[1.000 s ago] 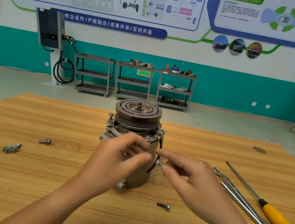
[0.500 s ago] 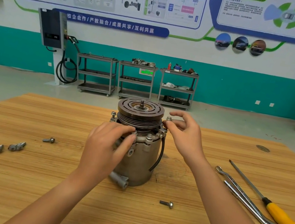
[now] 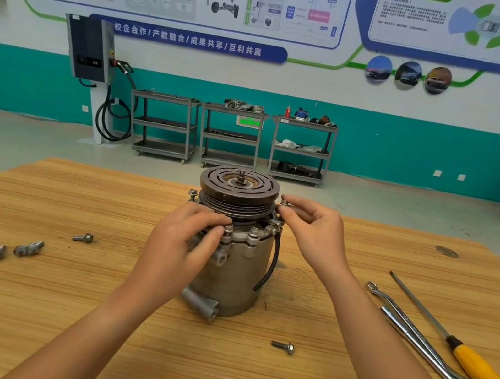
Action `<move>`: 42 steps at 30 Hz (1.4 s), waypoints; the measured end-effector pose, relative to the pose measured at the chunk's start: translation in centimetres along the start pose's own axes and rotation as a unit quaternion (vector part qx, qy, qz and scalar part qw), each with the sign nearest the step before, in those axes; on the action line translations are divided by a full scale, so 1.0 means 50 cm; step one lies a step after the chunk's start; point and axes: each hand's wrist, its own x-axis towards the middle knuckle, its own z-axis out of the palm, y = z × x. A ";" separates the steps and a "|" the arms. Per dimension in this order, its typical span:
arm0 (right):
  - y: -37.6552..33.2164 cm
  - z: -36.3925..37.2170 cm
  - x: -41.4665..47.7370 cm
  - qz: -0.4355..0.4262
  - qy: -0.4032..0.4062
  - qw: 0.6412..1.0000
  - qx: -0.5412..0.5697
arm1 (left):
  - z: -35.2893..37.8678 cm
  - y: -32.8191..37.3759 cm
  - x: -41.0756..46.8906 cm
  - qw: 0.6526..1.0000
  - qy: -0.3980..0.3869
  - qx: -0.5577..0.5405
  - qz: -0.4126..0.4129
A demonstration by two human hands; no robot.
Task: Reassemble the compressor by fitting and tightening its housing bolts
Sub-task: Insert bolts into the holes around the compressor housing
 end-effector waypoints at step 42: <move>-0.094 -0.089 -0.029 -0.028 -0.001 0.998 -0.056 | 0.022 -0.153 0.002 0.845 -0.159 -0.423 -0.285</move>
